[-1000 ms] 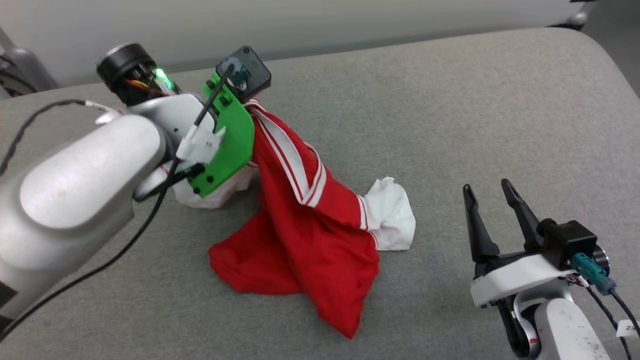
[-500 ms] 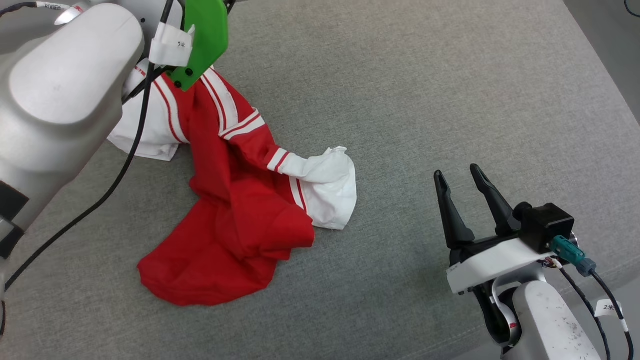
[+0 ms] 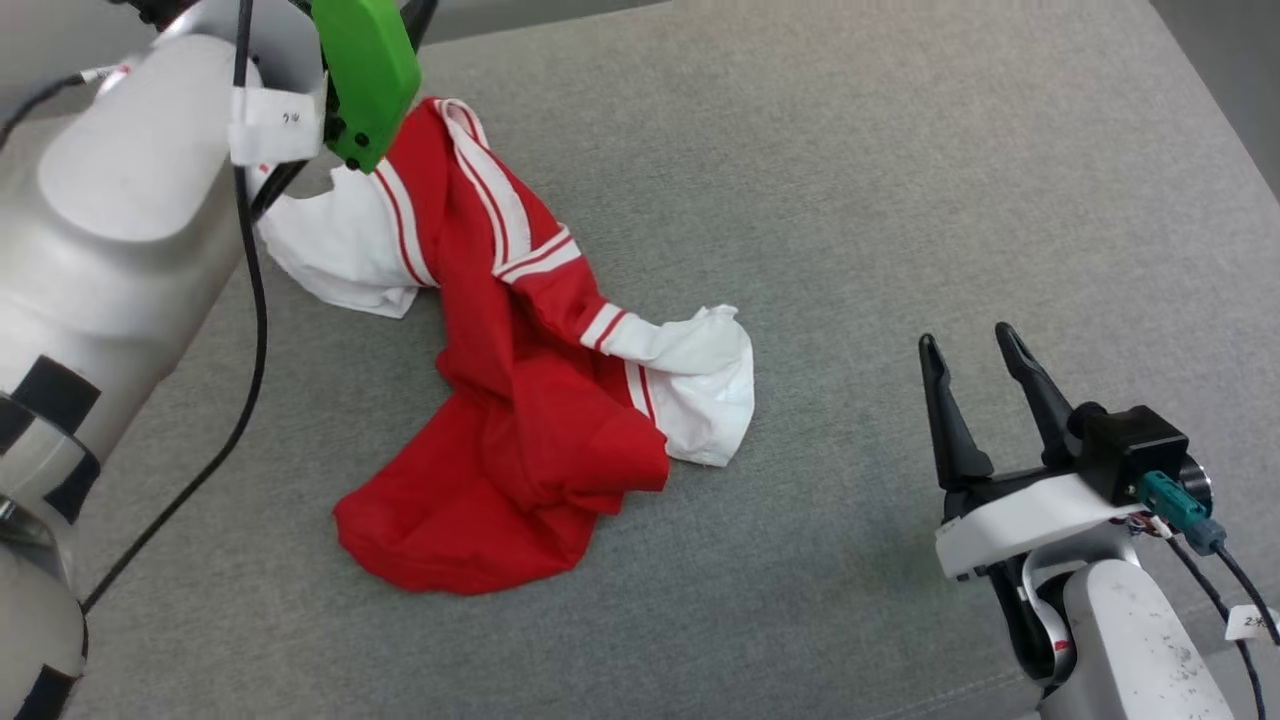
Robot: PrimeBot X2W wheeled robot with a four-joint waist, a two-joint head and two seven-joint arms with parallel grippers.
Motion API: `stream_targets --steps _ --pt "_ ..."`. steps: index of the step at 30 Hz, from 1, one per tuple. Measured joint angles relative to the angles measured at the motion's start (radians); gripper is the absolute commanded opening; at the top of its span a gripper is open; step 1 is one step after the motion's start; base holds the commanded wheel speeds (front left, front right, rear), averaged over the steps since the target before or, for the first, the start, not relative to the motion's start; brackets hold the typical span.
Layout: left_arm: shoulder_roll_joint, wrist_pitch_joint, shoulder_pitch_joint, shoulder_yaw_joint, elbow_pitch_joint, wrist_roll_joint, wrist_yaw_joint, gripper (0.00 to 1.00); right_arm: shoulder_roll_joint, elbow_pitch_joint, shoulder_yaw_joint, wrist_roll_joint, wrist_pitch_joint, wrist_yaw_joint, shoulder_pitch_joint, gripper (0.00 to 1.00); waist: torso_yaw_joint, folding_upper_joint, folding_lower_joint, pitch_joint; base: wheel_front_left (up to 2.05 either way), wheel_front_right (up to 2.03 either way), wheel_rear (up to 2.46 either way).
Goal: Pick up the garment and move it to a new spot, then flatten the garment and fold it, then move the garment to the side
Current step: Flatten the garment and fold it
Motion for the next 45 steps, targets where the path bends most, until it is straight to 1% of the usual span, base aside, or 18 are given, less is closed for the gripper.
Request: stream_targets --steps 2,4,8,11,12,17,19,21,23,27,29,32,36,39,42,45 --pt "-0.004 -0.044 0.033 0.015 0.007 -0.013 0.001 1.00 -0.001 -0.001 -0.019 -0.020 0.000 0.000 0.006 1.00 0.024 0.0000 0.0000 -0.020 0.00 0.00 0.00" --pt "-0.005 -0.089 0.071 0.034 0.006 -0.042 0.013 1.00 -0.006 -0.003 -0.033 -0.030 0.000 0.000 0.018 1.00 0.049 0.0000 -0.0001 -0.041 0.00 0.00 0.00" --pt "0.001 -0.157 0.171 0.075 -0.028 -0.095 0.048 1.00 -0.027 -0.022 -0.060 -0.036 0.015 0.000 0.047 1.00 0.106 0.0000 -0.0002 -0.088 0.00 0.00 0.00" --pt "0.017 -0.186 0.264 0.107 -0.084 -0.127 0.086 1.00 -0.040 -0.043 -0.078 -0.036 0.035 0.000 0.071 1.00 0.149 0.0000 -0.0002 -0.122 0.00 0.00 0.00" --pt "0.028 -0.193 0.300 0.116 -0.111 -0.131 0.104 1.00 -0.044 -0.051 -0.083 -0.036 0.042 0.000 0.081 1.00 0.165 0.0000 -0.0002 -0.135 0.00 0.00 0.00" --pt "0.091 -0.206 0.496 0.187 -0.290 -0.149 0.206 1.00 -0.054 -0.088 -0.099 -0.036 0.077 0.000 0.125 1.00 0.233 -0.0001 -0.0002 -0.190 0.00 0.00 0.00" --pt "0.115 -0.207 0.585 0.249 -0.405 -0.146 0.253 1.00 -0.055 -0.106 -0.102 -0.036 0.091 0.000 0.142 1.00 0.260 -0.0001 -0.0002 -0.212 0.00 0.00 0.00" --pt "0.136 -0.207 0.684 0.318 -0.523 -0.109 0.301 1.00 -0.060 -0.119 -0.104 -0.036 0.104 0.000 0.157 1.00 0.285 -0.0001 -0.0002 -0.233 0.00 0.00 0.00" --pt "0.146 -0.207 0.783 0.374 -0.622 -0.084 0.326 1.00 -0.062 -0.132 -0.106 -0.036 0.114 0.000 0.167 1.00 0.305 -0.0001 -0.0002 -0.249 0.00 0.00 0.00" --pt "0.136 -0.207 0.983 0.522 -0.768 -0.021 0.381 1.00 -0.063 -0.145 -0.105 -0.033 0.132 0.000 0.186 1.00 0.337 0.0000 -0.0002 -0.278 0.00 0.00 0.00" --pt "0.119 -0.207 1.061 0.573 -0.816 0.031 0.388 1.00 -0.063 -0.147 -0.102 -0.031 0.142 0.000 0.196 1.00 0.346 0.0000 -0.0003 -0.289 0.00 0.00 0.00" --pt "0.080 -0.206 1.162 0.631 -0.860 0.100 0.386 1.00 -0.064 -0.148 -0.093 -0.026 0.155 0.000 0.207 1.00 0.355 0.0000 -0.0002 -0.297 0.00 0.00 0.00" --pt "0.035 -0.207 1.226 0.686 -0.880 0.164 0.351 1.00 -0.085 -0.158 -0.087 -0.025 0.179 0.000 0.207 1.00 0.364 0.0000 -0.0002 -0.290 0.00 0.00 0.00" --pt "0.025 -0.207 1.230 0.705 -0.874 0.212 0.318 1.00 -0.117 -0.164 -0.077 -0.025 0.215 0.000 0.204 1.00 0.376 0.0000 -0.0002 -0.282 0.00 0.00 0.00" --pt "0.001 -0.207 1.229 0.728 -0.871 0.228 0.297 1.00 -0.155 -0.156 -0.055 -0.025 0.306 0.000 0.191 1.00 0.394 0.0000 -0.0002 -0.270 0.00 0.00 0.00" --pt "-0.021 -0.207 1.229 0.745 -0.865 0.255 0.272 1.00 -0.187 -0.126 -0.039 -0.003 0.421 0.000 0.157 1.00 0.414 0.0000 -0.0002 -0.251 0.00 0.00 0.00"
